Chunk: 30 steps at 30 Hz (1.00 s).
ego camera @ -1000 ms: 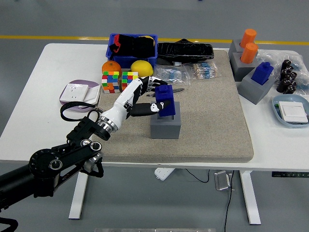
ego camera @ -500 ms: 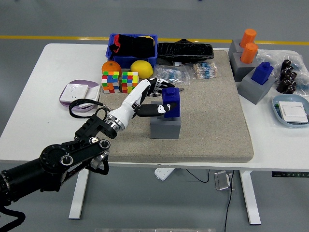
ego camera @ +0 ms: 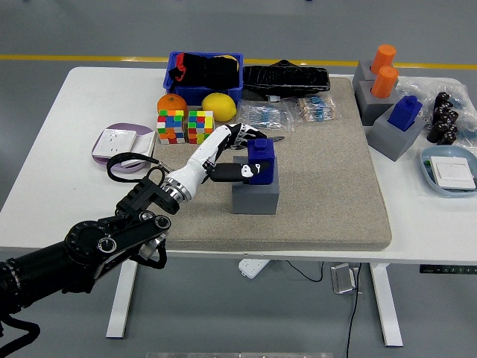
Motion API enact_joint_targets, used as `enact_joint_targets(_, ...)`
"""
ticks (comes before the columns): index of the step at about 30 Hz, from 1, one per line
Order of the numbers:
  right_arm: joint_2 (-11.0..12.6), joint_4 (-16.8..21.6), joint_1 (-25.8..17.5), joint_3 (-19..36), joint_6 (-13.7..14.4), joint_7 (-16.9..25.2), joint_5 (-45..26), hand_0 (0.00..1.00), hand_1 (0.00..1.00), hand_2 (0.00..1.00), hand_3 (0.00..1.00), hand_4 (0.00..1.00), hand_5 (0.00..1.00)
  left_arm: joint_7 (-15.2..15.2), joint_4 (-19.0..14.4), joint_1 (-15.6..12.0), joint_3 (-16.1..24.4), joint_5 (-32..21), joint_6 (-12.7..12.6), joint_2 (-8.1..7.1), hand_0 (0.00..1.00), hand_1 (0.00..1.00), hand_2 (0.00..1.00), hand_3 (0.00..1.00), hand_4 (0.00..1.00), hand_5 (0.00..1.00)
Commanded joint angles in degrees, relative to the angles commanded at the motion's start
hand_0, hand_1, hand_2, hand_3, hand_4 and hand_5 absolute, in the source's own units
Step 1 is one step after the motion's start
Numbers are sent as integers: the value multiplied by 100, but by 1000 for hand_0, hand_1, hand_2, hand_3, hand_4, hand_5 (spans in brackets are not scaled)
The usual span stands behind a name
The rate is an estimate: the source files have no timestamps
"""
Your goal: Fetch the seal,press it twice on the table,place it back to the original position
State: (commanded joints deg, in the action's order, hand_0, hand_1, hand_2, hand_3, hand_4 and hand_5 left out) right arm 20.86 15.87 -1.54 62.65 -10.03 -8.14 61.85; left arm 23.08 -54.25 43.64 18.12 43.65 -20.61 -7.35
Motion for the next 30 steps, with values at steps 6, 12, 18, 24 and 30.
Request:
enact_joint_targets(6,9,2,-6,-21,0,0,-2,843,771,760,727,791,383,12,35,-12,-84,26,7,-14,775,552,462,613,627,2)
enact_joint_targets(12,11,2,-23,-44,-2,0,-4,843,771,760,727,791,382,27,58,-30,-123,11,5,-26,776,555,464,614,630,2)
enact_joint_targets(18,18,4,-16,-60,-1,2,-4,843,771,760,730,792,382,54,91,-11,-145,31,-10,-9,777,555,464,614,631,2)
enact_joint_targets(24,20,5,-8,-61,-3,3,-10,844,771,760,728,793,382,80,117,38,-158,30,-19,1,777,556,466,613,632,2)
enact_joint_targets(30,14,1,-13,-68,-5,2,-12,844,771,760,728,793,383,122,143,55,-160,19,-37,11,778,556,466,613,632,2)
